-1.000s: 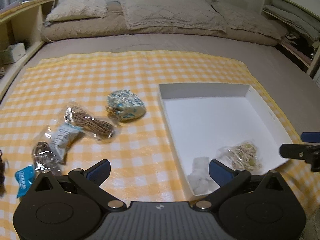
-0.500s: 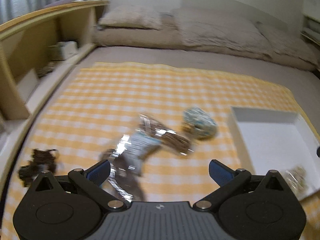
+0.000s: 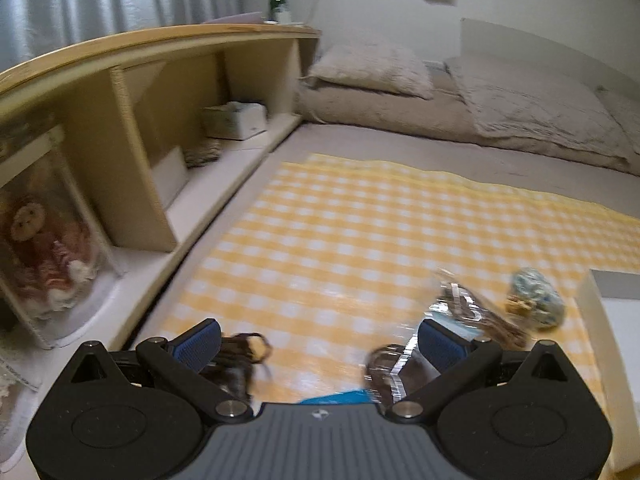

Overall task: Organize soft objects
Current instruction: 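Lift both tools away from the box toward the remaining items, then grasp the brown knitted pouch with the left gripper while the right gripper grasps the bagged dark cable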

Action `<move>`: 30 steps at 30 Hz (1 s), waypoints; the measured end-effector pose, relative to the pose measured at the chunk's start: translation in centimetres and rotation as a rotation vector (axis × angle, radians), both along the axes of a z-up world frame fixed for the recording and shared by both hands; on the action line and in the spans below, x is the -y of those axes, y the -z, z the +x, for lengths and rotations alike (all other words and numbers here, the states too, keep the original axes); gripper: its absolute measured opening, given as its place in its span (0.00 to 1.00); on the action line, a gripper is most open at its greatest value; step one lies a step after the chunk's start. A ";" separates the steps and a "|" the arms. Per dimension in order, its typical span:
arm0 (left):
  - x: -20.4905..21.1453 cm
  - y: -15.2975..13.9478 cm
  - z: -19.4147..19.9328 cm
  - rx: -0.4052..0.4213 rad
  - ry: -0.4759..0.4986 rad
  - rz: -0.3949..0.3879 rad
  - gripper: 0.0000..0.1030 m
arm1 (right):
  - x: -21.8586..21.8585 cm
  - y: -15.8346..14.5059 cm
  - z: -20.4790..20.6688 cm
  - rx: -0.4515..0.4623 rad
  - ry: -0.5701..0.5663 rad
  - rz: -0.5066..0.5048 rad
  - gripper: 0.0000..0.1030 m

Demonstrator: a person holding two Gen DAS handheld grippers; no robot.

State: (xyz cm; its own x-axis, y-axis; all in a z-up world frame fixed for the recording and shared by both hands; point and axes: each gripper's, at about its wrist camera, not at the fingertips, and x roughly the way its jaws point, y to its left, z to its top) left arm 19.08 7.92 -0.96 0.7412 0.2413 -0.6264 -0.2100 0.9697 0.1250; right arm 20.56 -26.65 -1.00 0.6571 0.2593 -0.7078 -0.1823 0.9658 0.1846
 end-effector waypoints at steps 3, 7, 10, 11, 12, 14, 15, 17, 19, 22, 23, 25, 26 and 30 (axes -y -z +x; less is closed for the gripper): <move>-1.6 0.1 0.1 -0.014 -0.030 -0.006 1.00 | -2.5 0.1 0.6 0.001 -0.046 0.008 1.00; -3.1 0.6 0.3 -0.033 -0.061 0.005 1.00 | -6.1 0.2 1.4 -0.002 -0.111 0.016 1.00; -4.1 1.0 0.5 -0.056 -0.072 0.022 1.00 | -8.4 0.4 1.8 -0.007 -0.152 0.022 1.00; -4.4 1.2 0.5 -0.062 -0.079 0.026 1.00 | -9.4 0.4 1.9 -0.010 -0.167 0.025 1.00; -4.8 1.3 0.6 -0.070 -0.089 0.029 1.00 | -10.1 0.5 2.0 -0.013 -0.178 0.027 1.00; -5.8 1.7 0.9 -0.087 -0.104 0.025 1.00 | -11.7 0.9 2.2 -0.024 -0.202 0.032 1.00; -6.2 1.9 1.0 -0.095 -0.109 0.024 1.00 | -12.4 1.1 2.3 -0.032 -0.213 0.036 1.00; -6.9 2.4 1.3 -0.115 -0.121 0.028 1.00 | -13.8 1.6 2.6 -0.054 -0.238 0.051 1.00; -7.5 2.9 1.4 -0.136 -0.125 0.032 1.00 | -15.2 2.1 2.8 -0.074 -0.260 0.056 1.00; -8.2 3.7 1.7 -0.164 -0.122 0.035 0.99 | -17.1 2.9 3.0 -0.104 -0.295 0.046 1.00; -8.5 4.0 1.7 -0.171 -0.123 0.036 0.99 | -17.8 3.3 3.0 -0.120 -0.307 0.040 1.00; -9.0 4.4 1.7 -0.183 -0.124 0.034 0.94 | -18.9 3.8 3.1 -0.142 -0.326 0.045 0.97; -9.2 4.6 1.8 -0.189 -0.120 0.029 0.92 | -19.4 4.1 3.2 -0.154 -0.333 0.049 0.95; -9.9 5.3 2.0 -0.209 -0.113 0.007 0.83 | -20.9 5.0 3.6 -0.195 -0.344 0.055 0.90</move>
